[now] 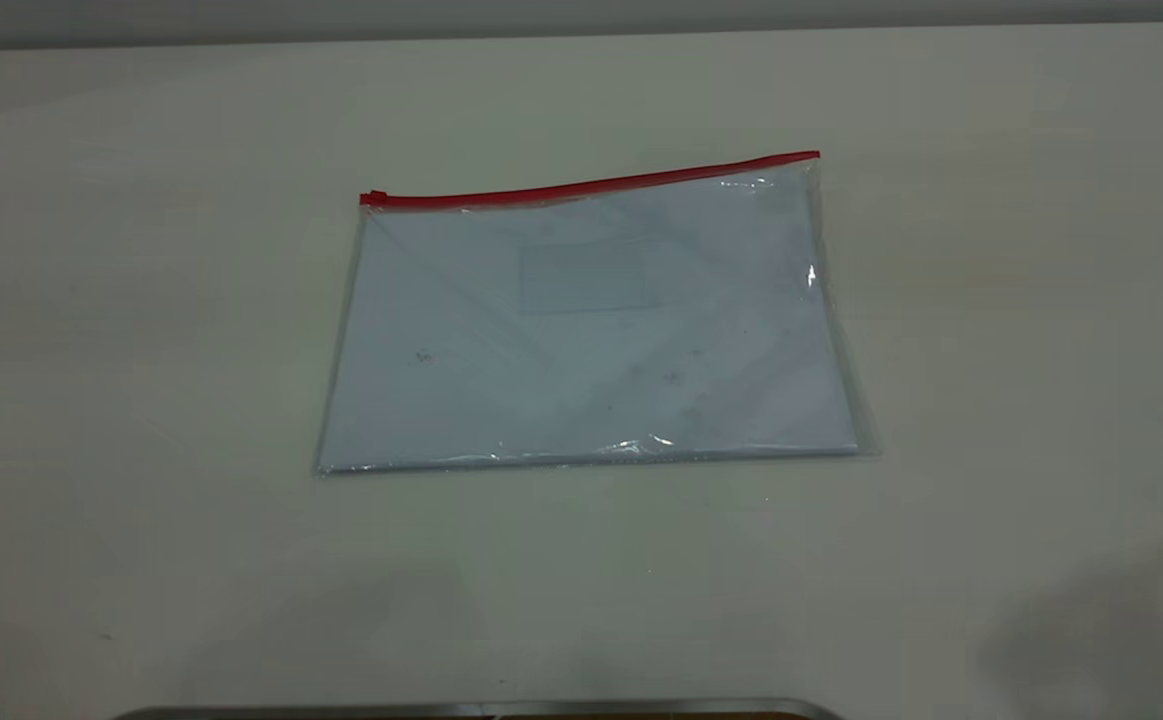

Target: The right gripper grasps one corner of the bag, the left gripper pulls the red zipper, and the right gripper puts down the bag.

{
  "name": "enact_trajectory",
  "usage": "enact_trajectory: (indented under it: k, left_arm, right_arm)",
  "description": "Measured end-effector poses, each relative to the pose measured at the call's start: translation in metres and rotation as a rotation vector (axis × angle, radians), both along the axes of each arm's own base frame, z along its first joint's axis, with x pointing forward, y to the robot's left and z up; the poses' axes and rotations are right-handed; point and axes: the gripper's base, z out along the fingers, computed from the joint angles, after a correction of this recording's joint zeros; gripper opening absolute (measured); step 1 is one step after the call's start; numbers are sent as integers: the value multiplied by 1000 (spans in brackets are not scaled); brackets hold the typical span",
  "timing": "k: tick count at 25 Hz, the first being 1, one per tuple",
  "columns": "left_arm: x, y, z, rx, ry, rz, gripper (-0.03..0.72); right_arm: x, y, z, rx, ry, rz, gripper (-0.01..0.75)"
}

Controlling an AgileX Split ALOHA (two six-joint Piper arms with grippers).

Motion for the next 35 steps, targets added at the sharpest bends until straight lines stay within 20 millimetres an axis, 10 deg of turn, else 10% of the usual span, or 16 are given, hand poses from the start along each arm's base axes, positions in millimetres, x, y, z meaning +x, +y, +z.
enact_trajectory:
  k: [11,35]
  left_arm:
    - [-57,6,-70,53,-54,97,457]
    - [-80,11,-81,63,-222,192,457]
  right_arm:
    - [-90,-35,-65,-94,-252,-69,422]
    - [-109,-43,-75,-81,-374,-142,420]
